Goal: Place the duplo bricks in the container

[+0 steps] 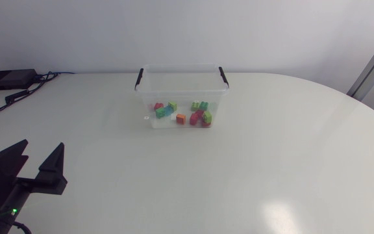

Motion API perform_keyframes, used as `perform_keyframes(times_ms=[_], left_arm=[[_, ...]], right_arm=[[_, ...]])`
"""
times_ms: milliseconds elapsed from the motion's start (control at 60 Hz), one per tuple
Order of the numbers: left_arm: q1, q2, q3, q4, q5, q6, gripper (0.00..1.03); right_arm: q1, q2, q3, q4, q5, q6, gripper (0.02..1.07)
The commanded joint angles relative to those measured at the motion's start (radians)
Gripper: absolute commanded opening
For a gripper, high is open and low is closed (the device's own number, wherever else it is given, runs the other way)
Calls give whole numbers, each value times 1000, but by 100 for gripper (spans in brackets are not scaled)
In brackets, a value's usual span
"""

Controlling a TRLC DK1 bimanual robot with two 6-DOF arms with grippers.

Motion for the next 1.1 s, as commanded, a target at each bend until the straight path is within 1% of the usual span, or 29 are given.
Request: perform_keyframes(times_ms=[0,100,250,317,533,683,817,1083], left_arm=[[5,-10,-18,-3,4,15,99],[5,-10,-18,-3,4,15,99],[5,-10,-18,-3,4,15,99],[5,-10,-18,-3,4,15,99],[5,-10,-18,-3,4,15,99],[5,-10,-18,-3,4,15,99],[5,-10,-18,-3,4,15,99],[5,-10,-18,-3,4,15,99]], right_arm=[[-30,-67,-40,-32,4,40,103],[-91,-171,-57,-100,-64,77,103],[-145,-369,-138,-144,-134,81,103],[-154,-436,-187,-157,-157,77,103],[-154,-561,-299,-163,-200,75,103],[-154,-625,-339,-170,-214,68,103],[-154,-651,-376,-169,-257,62,103],[-154,-651,-467,-51,-378,48,103]])
